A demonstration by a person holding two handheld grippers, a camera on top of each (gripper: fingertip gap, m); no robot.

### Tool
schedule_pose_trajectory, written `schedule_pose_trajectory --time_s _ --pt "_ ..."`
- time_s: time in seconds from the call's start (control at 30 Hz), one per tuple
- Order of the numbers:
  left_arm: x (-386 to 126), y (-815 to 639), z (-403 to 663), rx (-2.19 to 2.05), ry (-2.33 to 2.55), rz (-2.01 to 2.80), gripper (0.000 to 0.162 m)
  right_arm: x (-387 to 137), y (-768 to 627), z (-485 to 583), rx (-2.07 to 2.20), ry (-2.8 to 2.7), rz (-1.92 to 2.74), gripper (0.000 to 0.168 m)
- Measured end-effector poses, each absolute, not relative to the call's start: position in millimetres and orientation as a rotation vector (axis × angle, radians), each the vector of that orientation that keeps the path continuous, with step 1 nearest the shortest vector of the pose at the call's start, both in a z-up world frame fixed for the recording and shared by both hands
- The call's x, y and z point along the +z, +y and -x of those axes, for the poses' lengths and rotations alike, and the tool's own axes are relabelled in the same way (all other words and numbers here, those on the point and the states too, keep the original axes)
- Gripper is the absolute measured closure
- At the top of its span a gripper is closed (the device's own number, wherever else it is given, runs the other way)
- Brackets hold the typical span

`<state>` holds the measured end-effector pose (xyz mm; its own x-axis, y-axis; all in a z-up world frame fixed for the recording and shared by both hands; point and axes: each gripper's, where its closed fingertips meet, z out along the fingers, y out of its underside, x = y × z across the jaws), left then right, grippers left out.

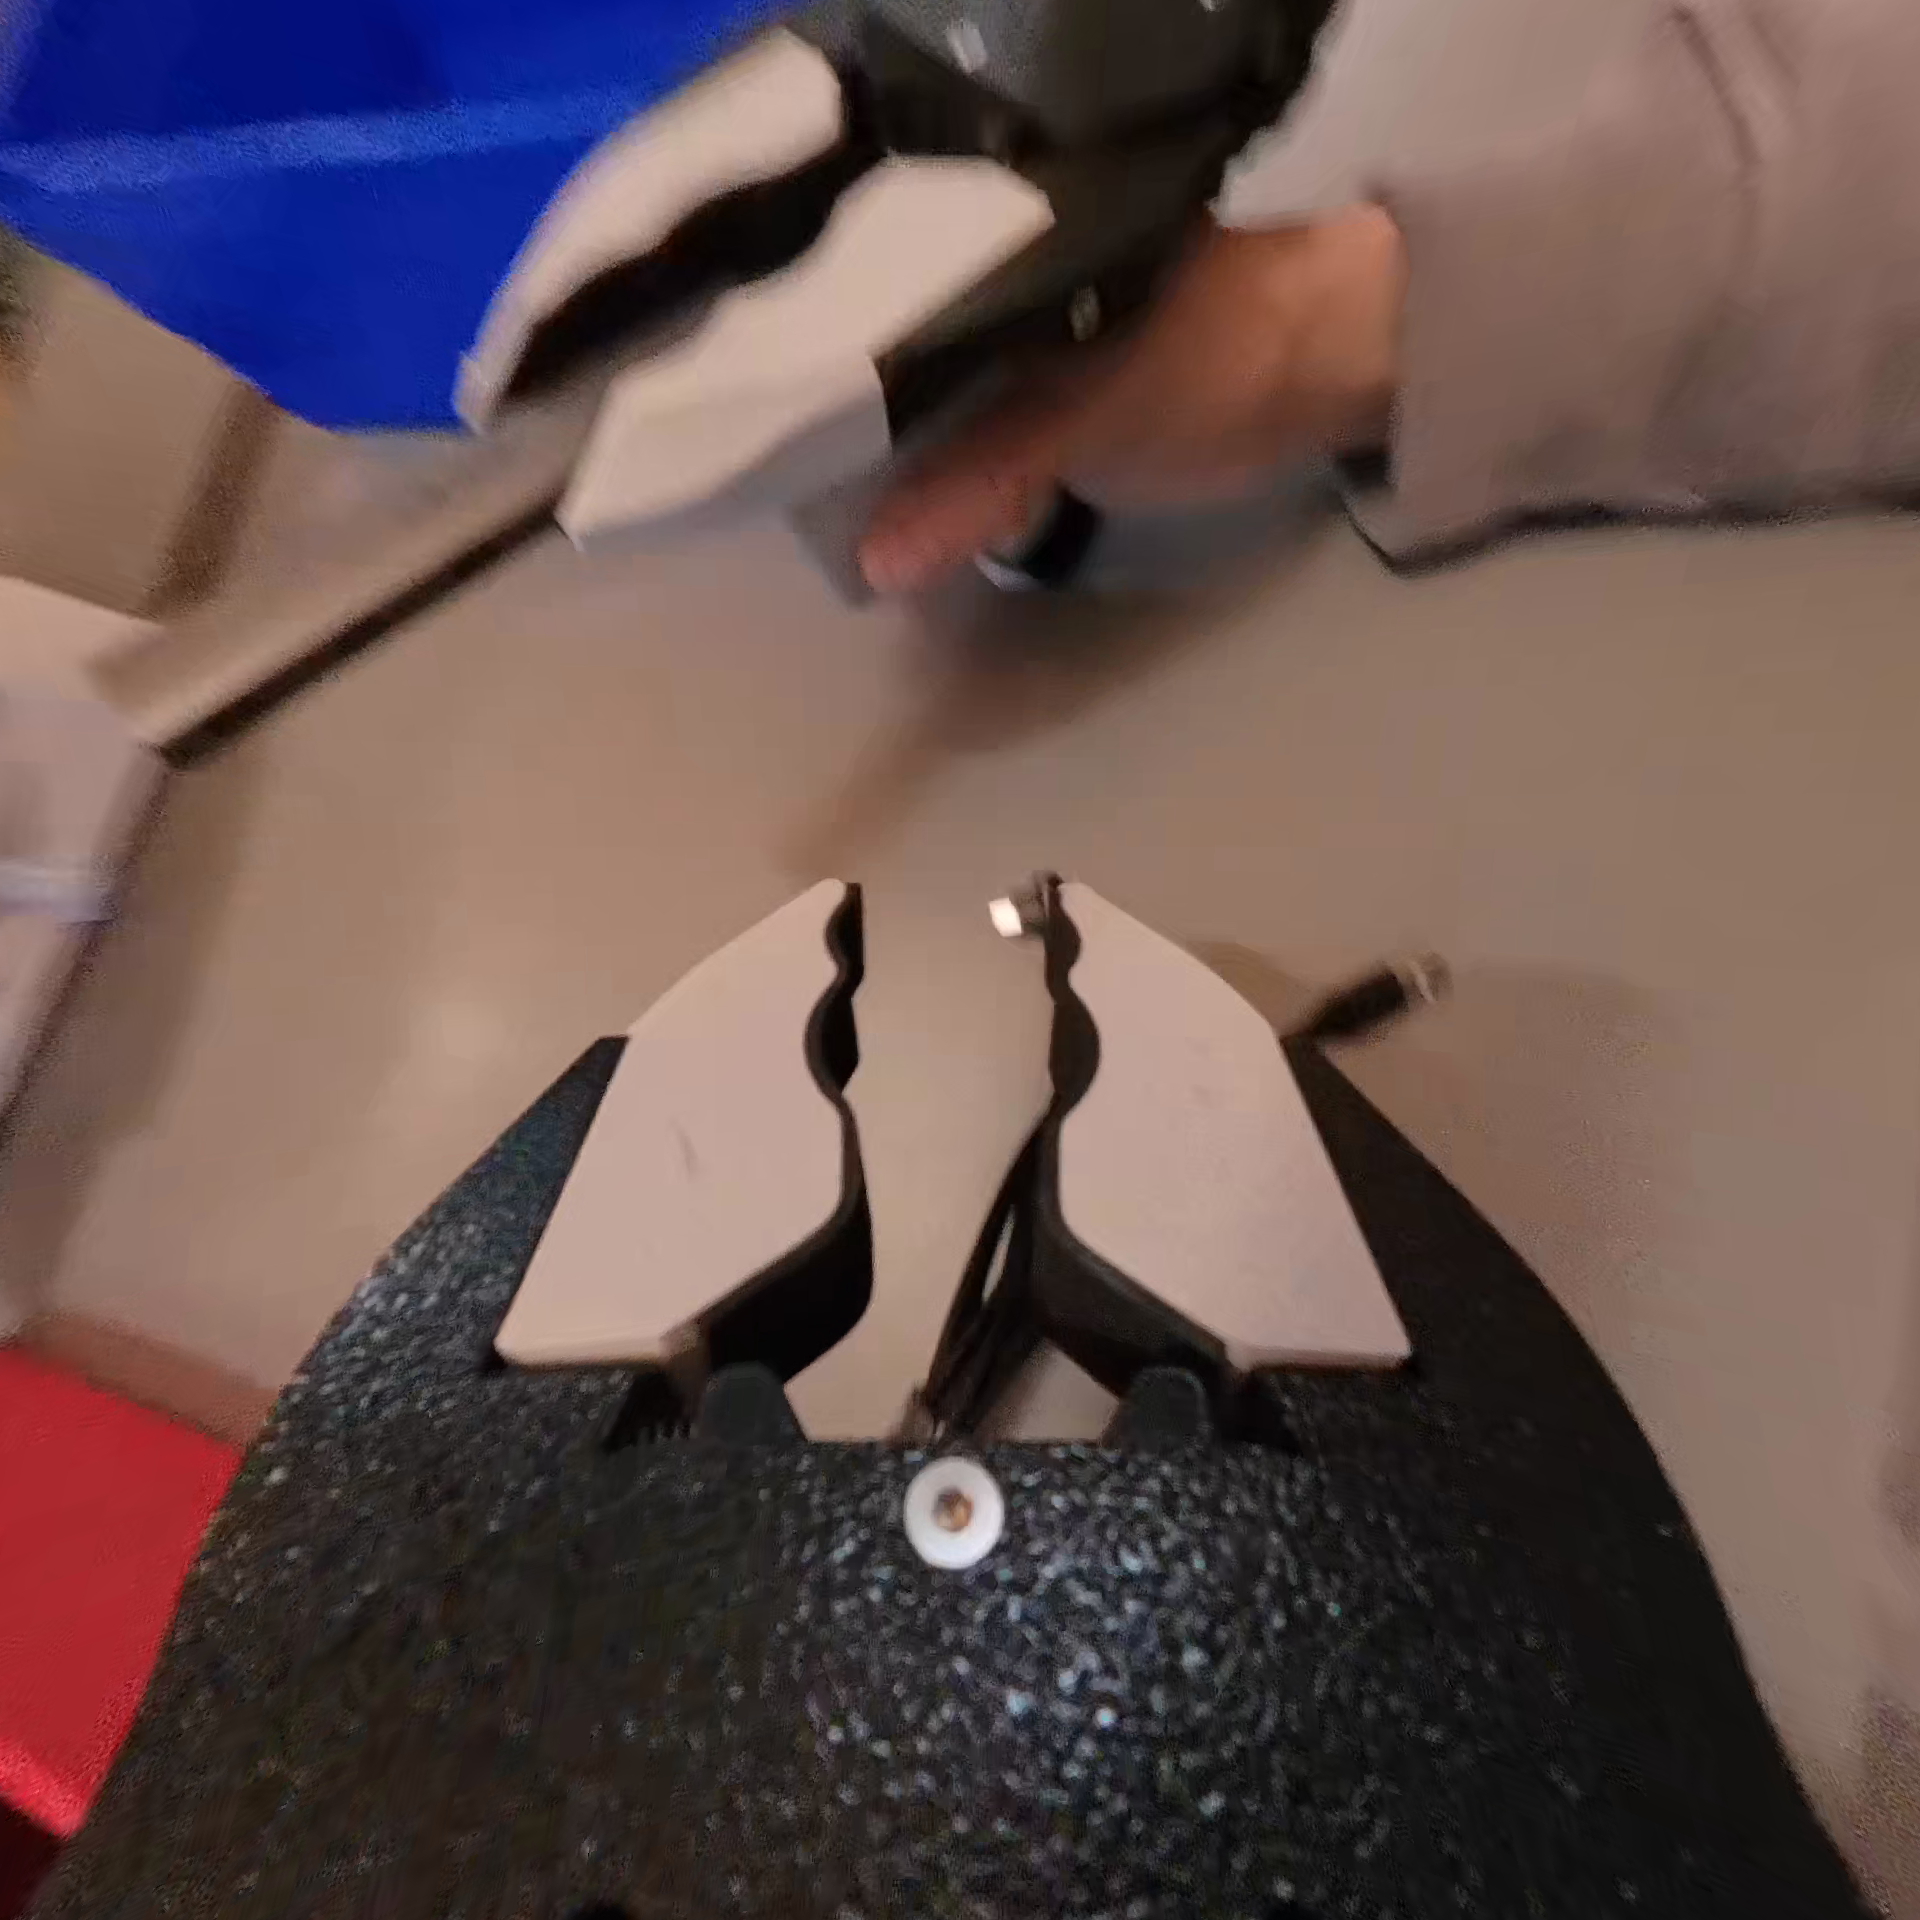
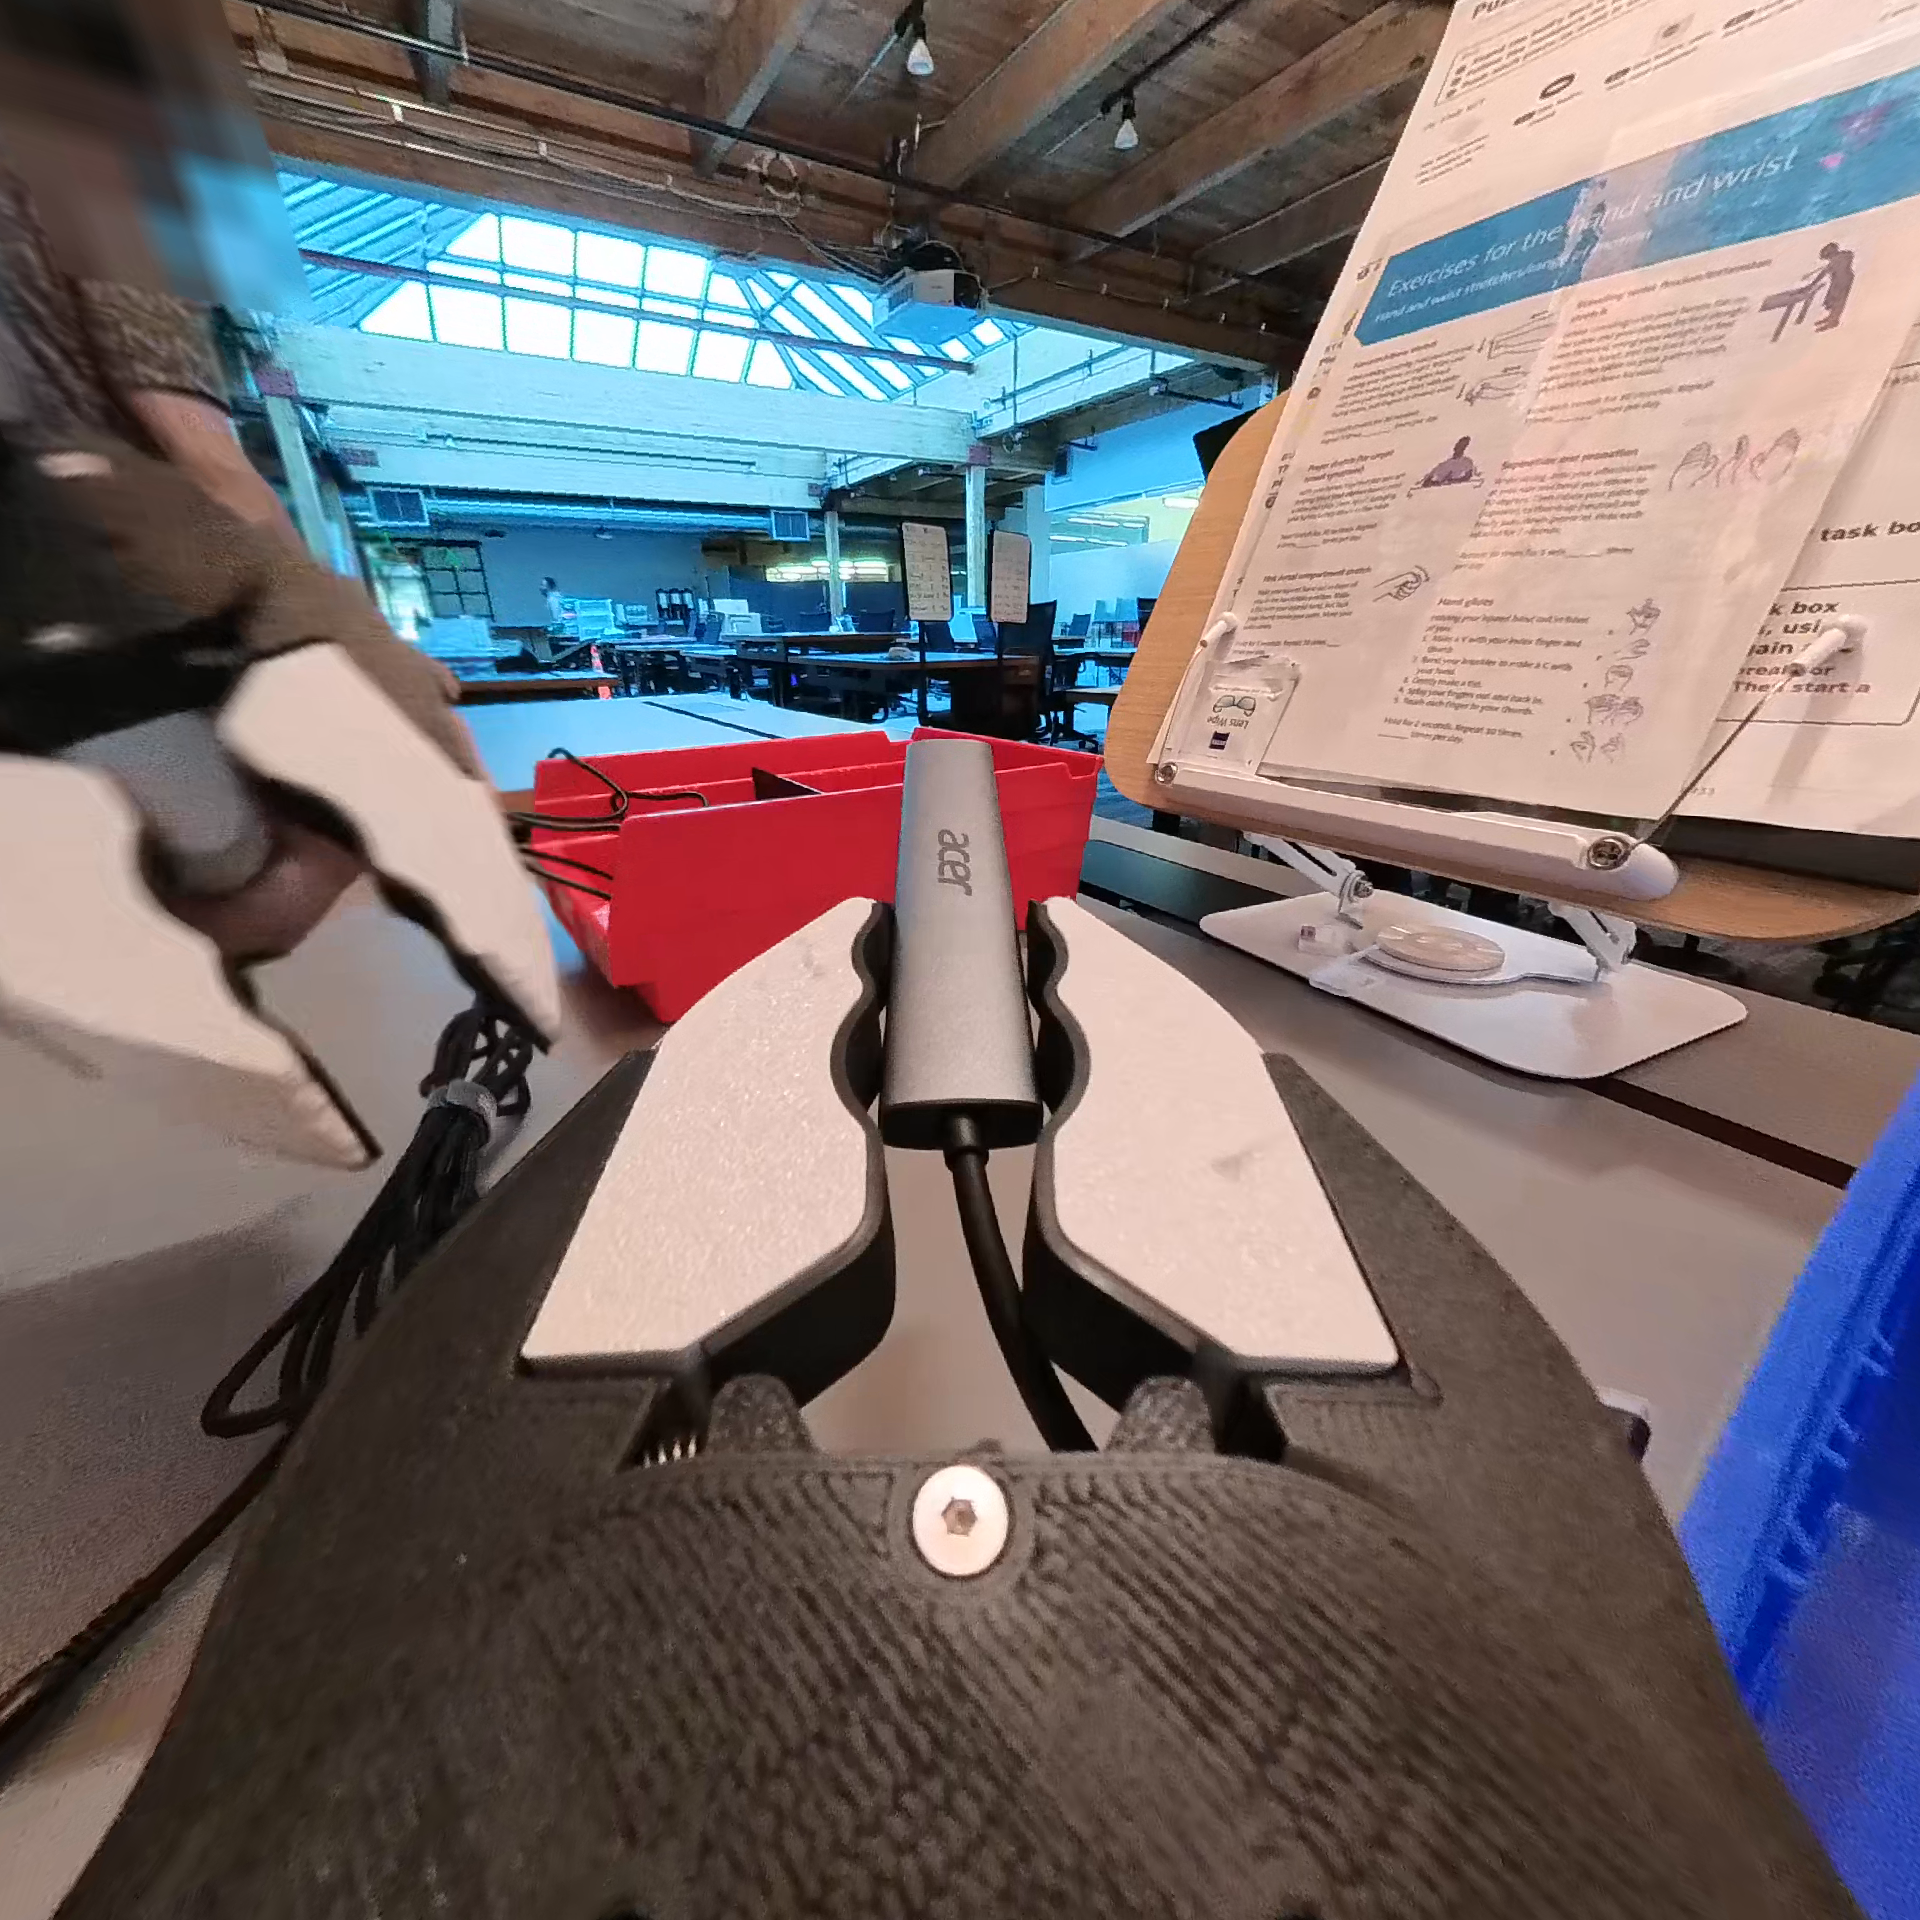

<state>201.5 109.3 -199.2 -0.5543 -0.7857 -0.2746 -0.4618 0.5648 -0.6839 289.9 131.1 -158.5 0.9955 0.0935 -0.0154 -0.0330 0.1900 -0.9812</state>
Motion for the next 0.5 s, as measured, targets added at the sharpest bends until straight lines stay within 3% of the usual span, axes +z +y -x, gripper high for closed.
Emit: schedule_pose_trajectory --time_s 0.2,0.5 --pt "-241.5 94.1 -197.9 -0.097 2.025 0.729 0.125 -160.3 131.9 -290.1 0.095 -0.047 1.379 0.144" --pt "-274.8 103.5 -205.3 0.032 2.042 0.916 0.127 -160.9 132.5 -287.1 0.093 -0.063 1.384 0.144"
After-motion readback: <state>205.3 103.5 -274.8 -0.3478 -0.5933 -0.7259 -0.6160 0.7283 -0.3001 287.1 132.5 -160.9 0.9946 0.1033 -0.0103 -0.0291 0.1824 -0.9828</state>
